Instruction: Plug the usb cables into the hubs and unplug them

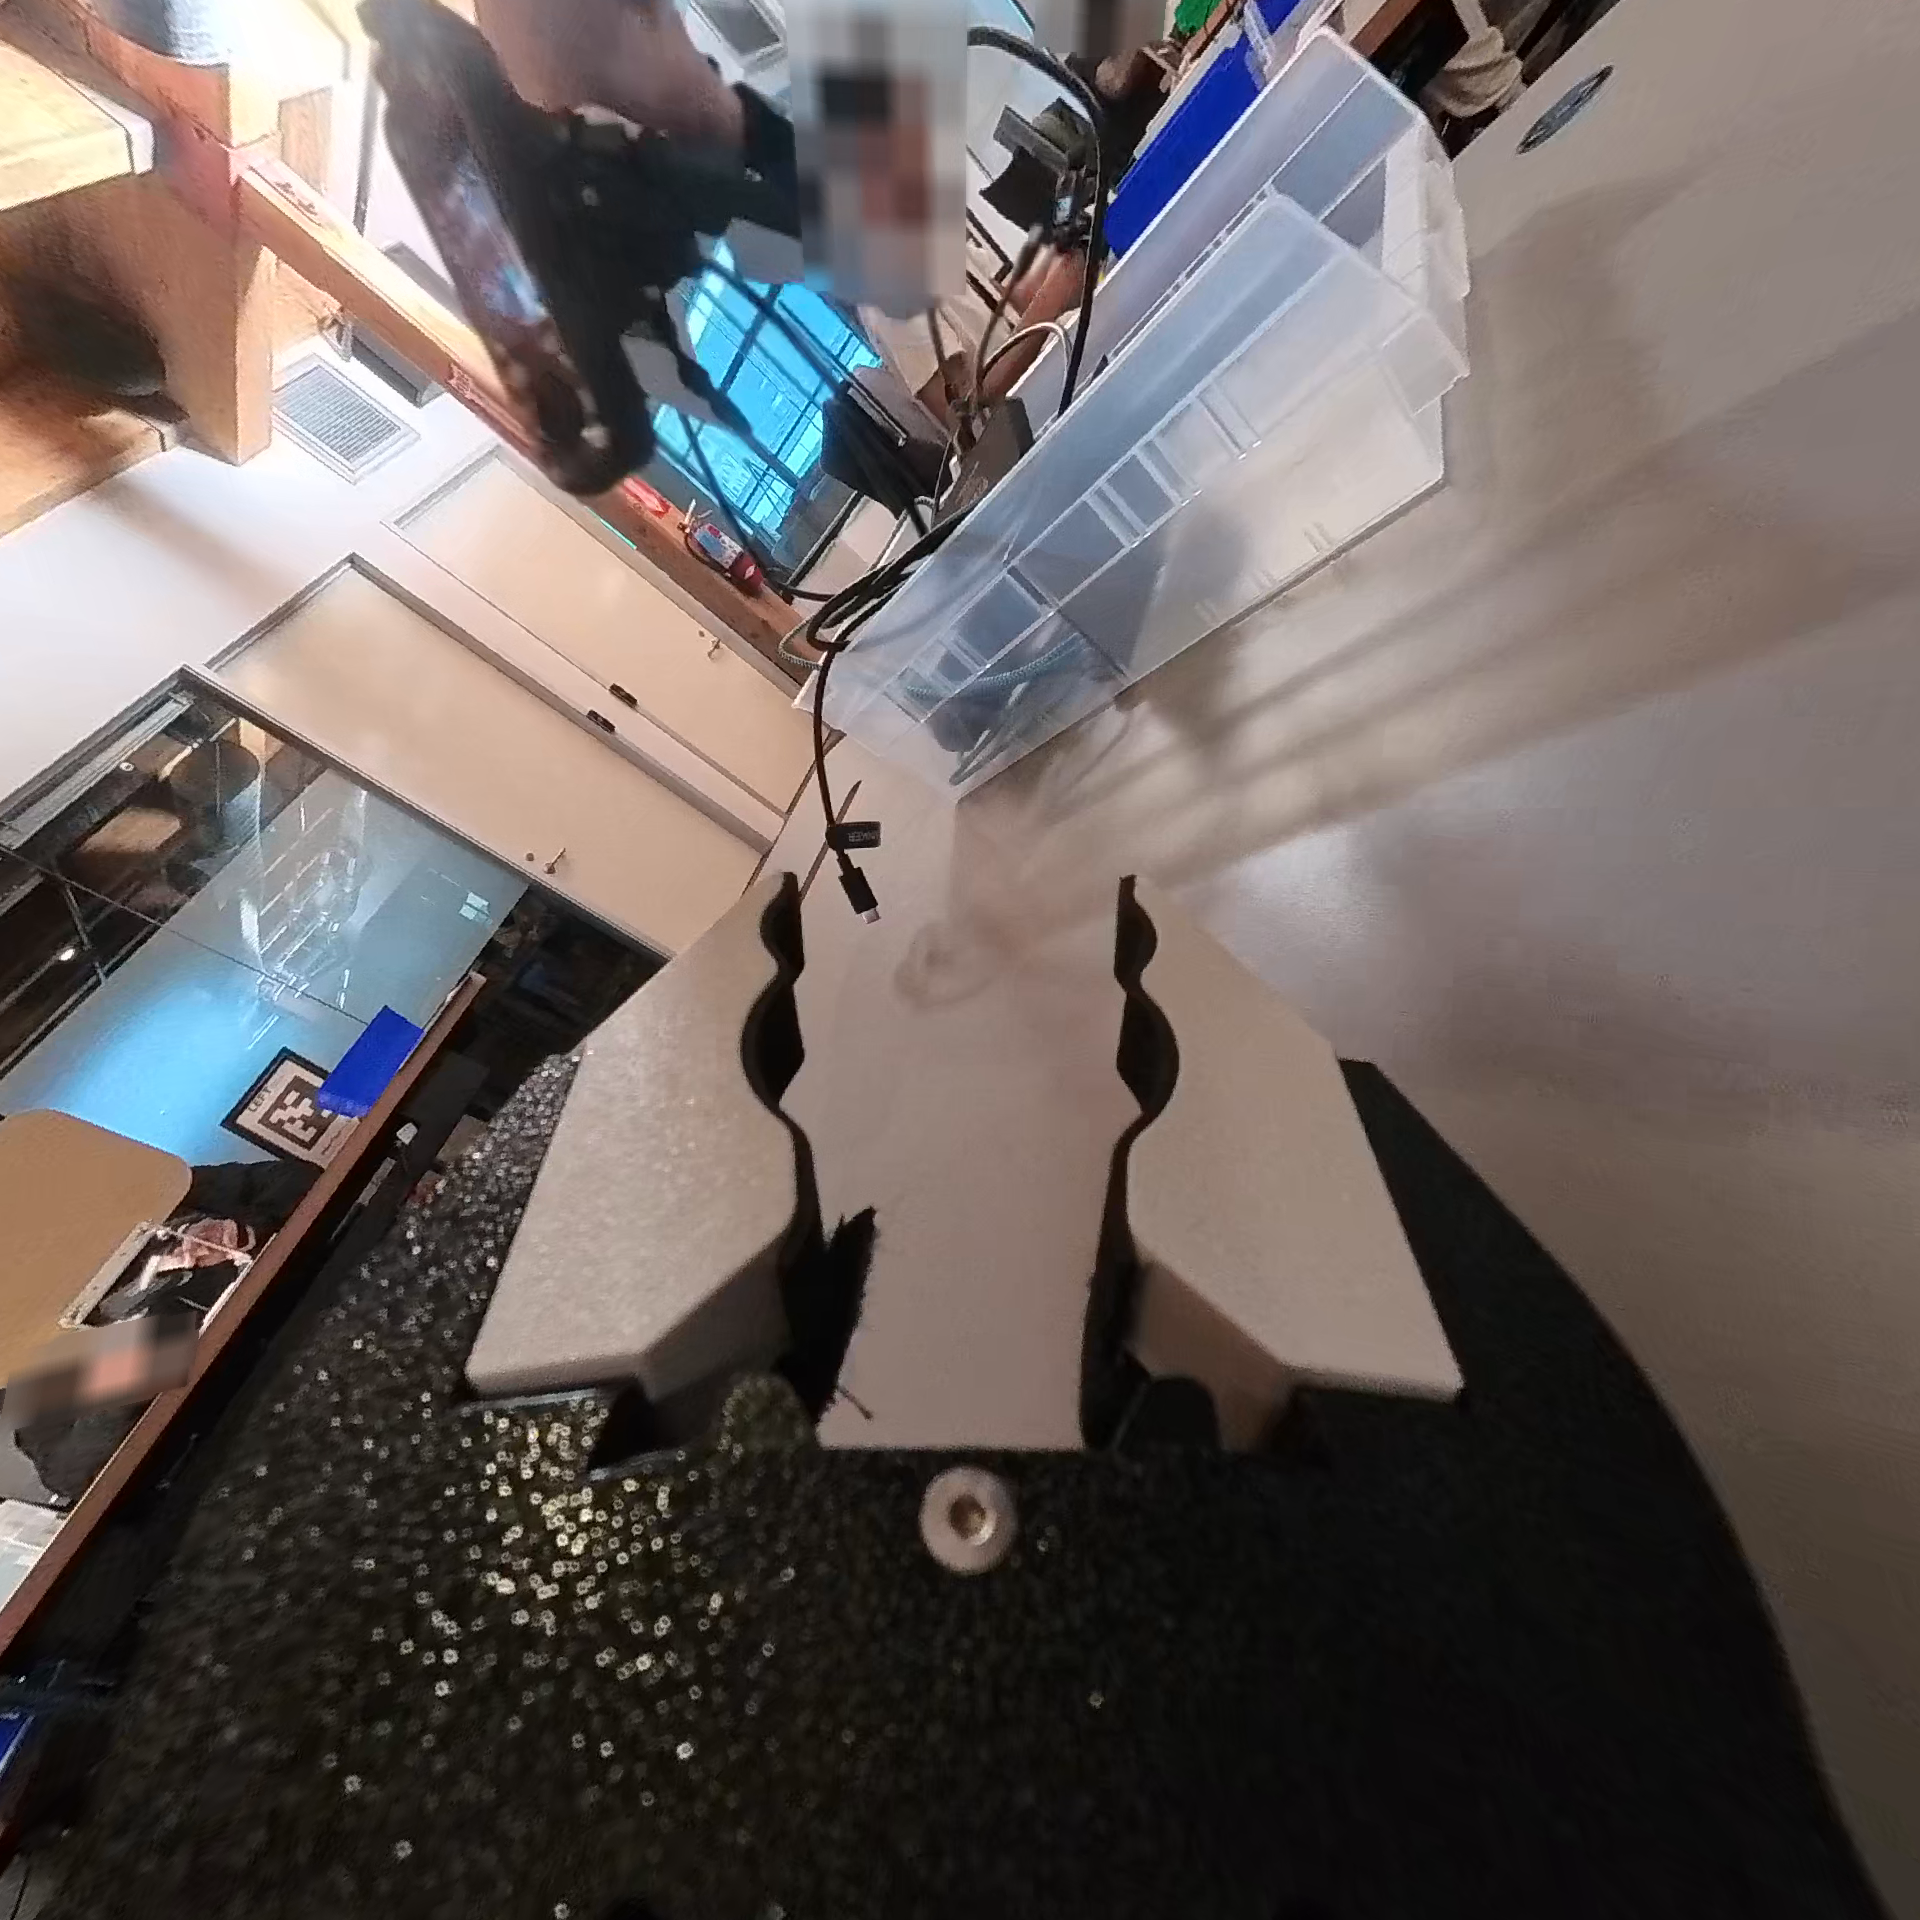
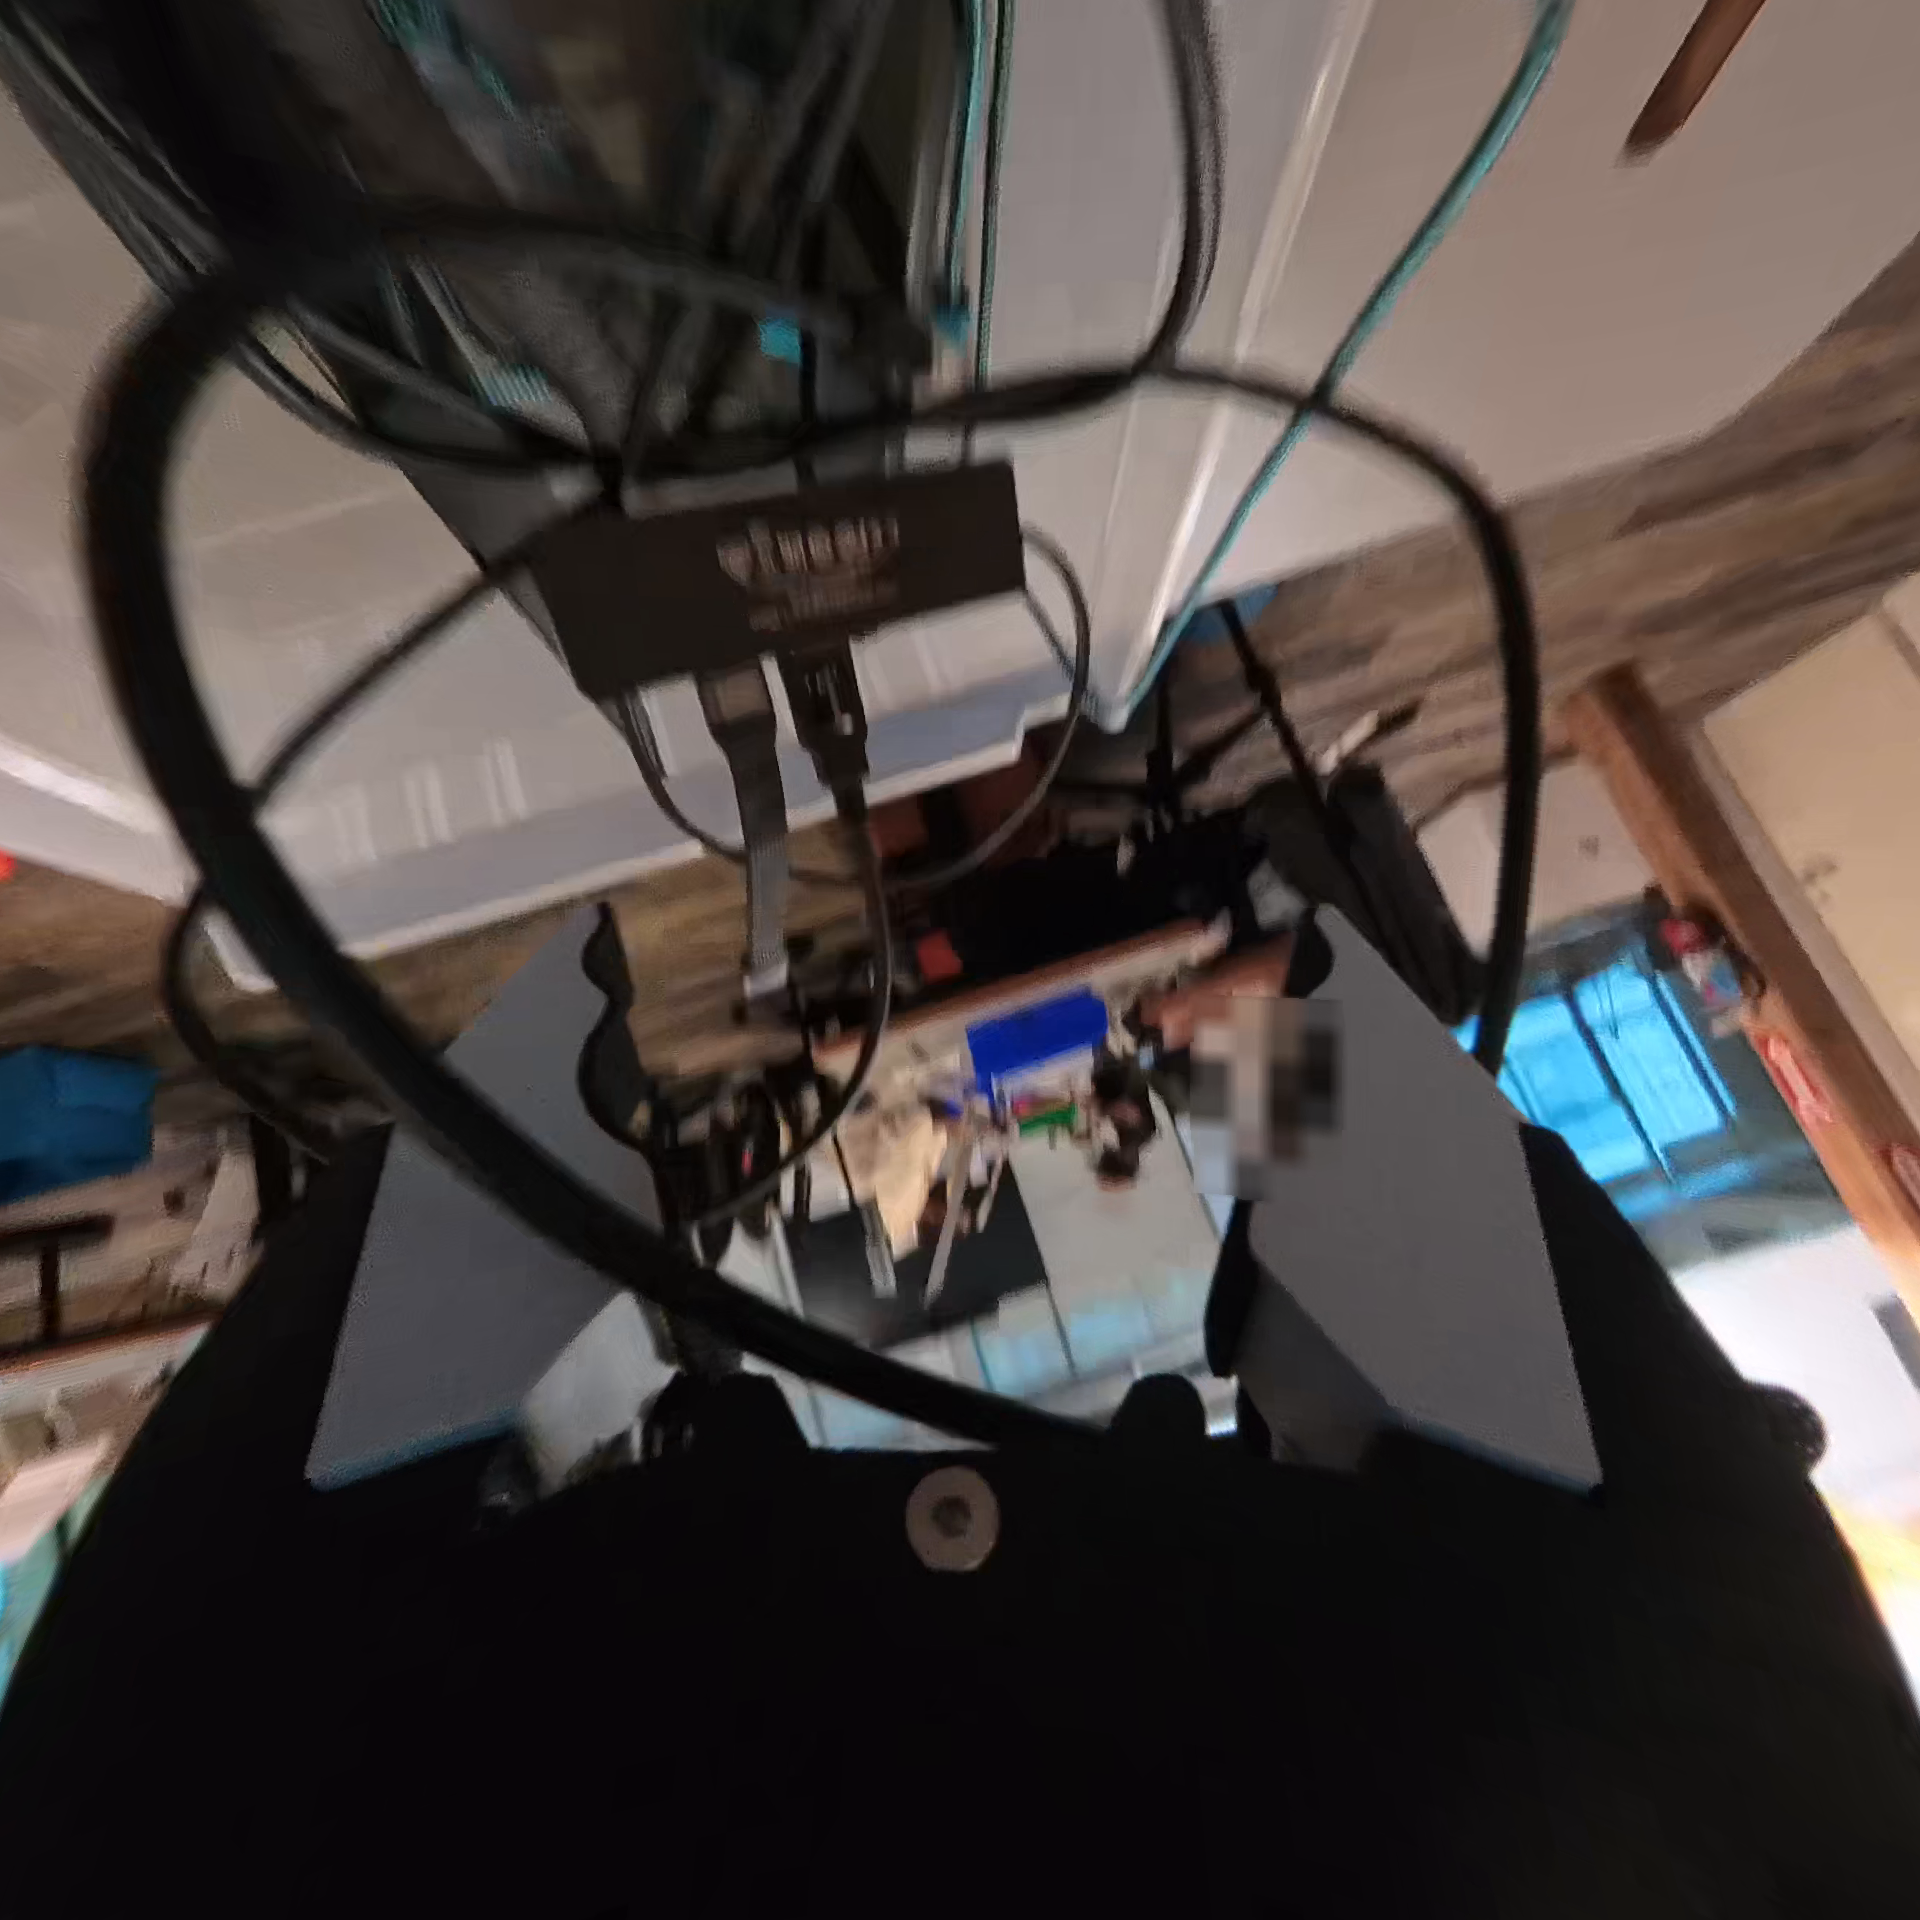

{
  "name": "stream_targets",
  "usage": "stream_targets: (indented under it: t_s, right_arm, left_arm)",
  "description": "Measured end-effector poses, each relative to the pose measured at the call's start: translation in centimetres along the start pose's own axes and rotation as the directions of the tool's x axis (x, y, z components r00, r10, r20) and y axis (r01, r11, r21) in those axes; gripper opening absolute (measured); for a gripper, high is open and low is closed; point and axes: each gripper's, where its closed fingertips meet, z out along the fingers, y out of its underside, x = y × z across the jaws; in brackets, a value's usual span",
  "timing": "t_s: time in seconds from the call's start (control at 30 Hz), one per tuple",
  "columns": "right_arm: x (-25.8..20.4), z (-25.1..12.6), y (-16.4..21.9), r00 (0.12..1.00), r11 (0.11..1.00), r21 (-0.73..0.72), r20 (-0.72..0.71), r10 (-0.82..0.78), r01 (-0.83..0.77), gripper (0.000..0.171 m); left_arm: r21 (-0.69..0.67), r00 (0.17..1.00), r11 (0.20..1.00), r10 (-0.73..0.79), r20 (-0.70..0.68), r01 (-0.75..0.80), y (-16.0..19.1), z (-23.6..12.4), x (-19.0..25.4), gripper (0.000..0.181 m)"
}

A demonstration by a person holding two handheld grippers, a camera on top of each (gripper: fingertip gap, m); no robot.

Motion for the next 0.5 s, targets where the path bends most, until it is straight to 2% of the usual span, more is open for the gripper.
stream_targets:
  t_s: [0.1, 0.17, 0.23, 0.33, 0.43, 0.5]
  right_arm:
    - [0.4, 1.1, 5.2, 0.998, 0.954, -0.296, -0.030, -0.055, 0.044, 0.140]
    - [1.2, 1.2, 6.4, 0.994, 0.937, -0.345, -0.078, -0.082, 0.050, 0.141]
    - [1.3, 1.0, 5.1, 0.993, 0.971, -0.237, -0.107, -0.056, 0.029, 0.141]
    - [0.5, -0.7, 0.1, 0.996, 0.994, 0.106, -0.079, 0.036, -0.027, 0.132]
    - [0.0, -3.6, -4.0, 0.990, 0.906, 0.401, 0.022, 0.140, -0.137, 0.123]
    - [-0.1, -4.5, -5.0, 0.984, 0.860, 0.479, 0.063, 0.168, -0.177, 0.122]
  left_arm:
    - [-0.001, 1.000, 1.000, -0.001, -0.001, 0.001, 0.0, 0.0, 0.0, 0.059]
    - [0.001, 1.000, 1.000, 0.000, -0.002, 0.000, 0.0, -0.1, 0.0, 0.059]
    - [0.002, 1.000, 1.000, 0.002, -0.005, -0.002, -0.1, -0.1, 0.1, 0.059]
    - [0.001, 1.000, 1.000, 0.002, -0.010, -0.002, -0.1, -0.1, 0.2, 0.059]
    - [0.001, 1.000, 1.000, 0.003, -0.012, -0.003, -0.1, -0.1, 0.2, 0.059]
    - [-0.001, 1.000, 1.000, 0.005, -0.011, -0.005, 0.0, -0.1, 0.2, 0.059]
